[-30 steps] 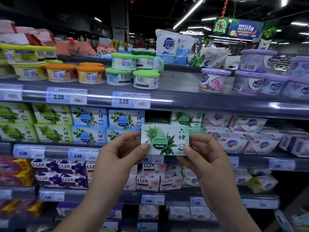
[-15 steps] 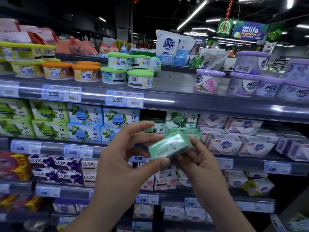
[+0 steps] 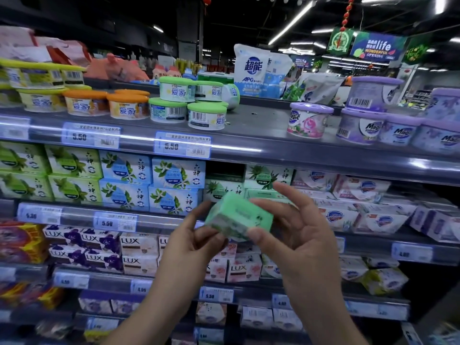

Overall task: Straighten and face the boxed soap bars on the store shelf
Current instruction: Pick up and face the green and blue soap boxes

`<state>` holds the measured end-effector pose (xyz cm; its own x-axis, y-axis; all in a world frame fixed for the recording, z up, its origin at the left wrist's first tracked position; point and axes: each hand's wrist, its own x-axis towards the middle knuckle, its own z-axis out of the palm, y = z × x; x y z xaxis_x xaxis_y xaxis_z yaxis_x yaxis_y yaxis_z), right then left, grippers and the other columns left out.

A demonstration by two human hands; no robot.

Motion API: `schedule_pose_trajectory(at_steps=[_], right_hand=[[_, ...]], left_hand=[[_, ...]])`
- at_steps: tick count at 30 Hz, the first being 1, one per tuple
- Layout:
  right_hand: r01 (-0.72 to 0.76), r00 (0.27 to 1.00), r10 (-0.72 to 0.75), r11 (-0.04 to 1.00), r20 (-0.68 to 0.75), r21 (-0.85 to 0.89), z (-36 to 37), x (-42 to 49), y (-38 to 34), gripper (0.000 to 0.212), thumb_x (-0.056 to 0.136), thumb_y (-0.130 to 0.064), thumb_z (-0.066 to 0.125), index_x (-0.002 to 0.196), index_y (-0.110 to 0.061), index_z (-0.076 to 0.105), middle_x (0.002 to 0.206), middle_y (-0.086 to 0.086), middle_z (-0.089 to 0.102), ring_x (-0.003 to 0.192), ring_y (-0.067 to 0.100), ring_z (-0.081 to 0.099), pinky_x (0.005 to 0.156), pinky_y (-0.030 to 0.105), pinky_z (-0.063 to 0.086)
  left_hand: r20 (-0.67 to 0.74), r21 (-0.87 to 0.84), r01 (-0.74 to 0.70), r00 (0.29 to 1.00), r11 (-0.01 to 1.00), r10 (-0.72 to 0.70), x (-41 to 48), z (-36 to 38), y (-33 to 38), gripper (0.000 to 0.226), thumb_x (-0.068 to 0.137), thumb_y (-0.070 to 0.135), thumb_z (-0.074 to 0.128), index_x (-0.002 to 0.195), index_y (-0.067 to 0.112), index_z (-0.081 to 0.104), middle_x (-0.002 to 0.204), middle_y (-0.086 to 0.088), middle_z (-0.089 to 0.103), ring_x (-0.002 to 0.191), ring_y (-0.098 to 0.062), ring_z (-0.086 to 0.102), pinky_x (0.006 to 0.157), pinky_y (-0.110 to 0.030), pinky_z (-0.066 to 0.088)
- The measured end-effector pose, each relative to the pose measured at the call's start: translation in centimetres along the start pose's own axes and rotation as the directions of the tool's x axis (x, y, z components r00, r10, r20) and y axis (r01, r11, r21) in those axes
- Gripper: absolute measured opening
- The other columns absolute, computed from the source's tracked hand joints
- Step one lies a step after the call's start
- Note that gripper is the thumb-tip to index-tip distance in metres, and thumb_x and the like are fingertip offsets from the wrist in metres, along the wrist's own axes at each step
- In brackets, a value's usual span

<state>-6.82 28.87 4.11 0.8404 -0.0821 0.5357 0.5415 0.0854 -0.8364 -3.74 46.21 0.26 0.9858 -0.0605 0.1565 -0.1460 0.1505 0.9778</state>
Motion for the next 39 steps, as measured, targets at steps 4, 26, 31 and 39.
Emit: schedule_pose_trajectory(at_steps=[4,26,31,39], right_hand=[[0.019,1.0,-0.017,0.995,0.02,-0.094,0.5,-0.2,0.1,0.074,0.07,-0.051,0.089,0.137,-0.051,0.056,0.118,-0.009,0.079,0.12,0.018,0.07,0.094,0.038,0.061],[-0.294,0.948,0.313,0.773,-0.066,-0.562,1.0,2.5,6.9,0.047,0.1,-0.024,0.062,0.146,-0.033,0.056,0.139,-0.012,0.06,0.107,-0.021,0.056,0.07,-0.009,0.038],[-0.281,0.944,0.329,0.753,-0.031,-0.595,1.1,1.5,7.7,0.054,0.098,-0.021,0.065,0.149,-0.03,0.048,0.139,-0.026,0.037,0.107,-0.005,0.058,0.088,0.011,0.046],[-0.186,0.963,0.27,0.687,0.009,-0.703,0.2,2.1,8.2,0.052,0.099,-0.02,0.066,0.148,-0.022,0.05,0.131,-0.019,0.037,0.107,-0.028,0.042,0.078,-0.006,0.038]], left_hand=[[0.012,-0.032,0.015,1.0,0.999,-0.015,0.1,-0.1,-0.8,0.057,0.098,0.003,0.064,0.145,0.03,0.046,0.109,-0.006,0.081,0.112,-0.019,0.073,0.1,-0.045,0.054],[-0.284,0.56,-0.219,0.855,0.799,0.434,5.7,-2.9,-3.0,0.022,0.087,0.01,0.08,0.105,0.022,0.076,0.088,0.02,0.071,0.086,0.013,0.067,0.071,0.0,0.048],[-0.264,0.639,-0.197,0.852,0.743,0.452,6.3,-3.0,-3.8,0.022,0.088,0.014,0.08,0.108,0.024,0.076,0.085,0.028,0.067,0.081,0.014,0.066,0.07,0.001,0.047],[-0.317,0.714,-0.089,0.842,0.694,0.435,7.0,-1.9,-2.8,0.01,0.089,0.019,0.078,0.097,0.023,0.073,0.081,0.009,0.075,0.074,-0.01,0.07,0.069,-0.032,0.061]])
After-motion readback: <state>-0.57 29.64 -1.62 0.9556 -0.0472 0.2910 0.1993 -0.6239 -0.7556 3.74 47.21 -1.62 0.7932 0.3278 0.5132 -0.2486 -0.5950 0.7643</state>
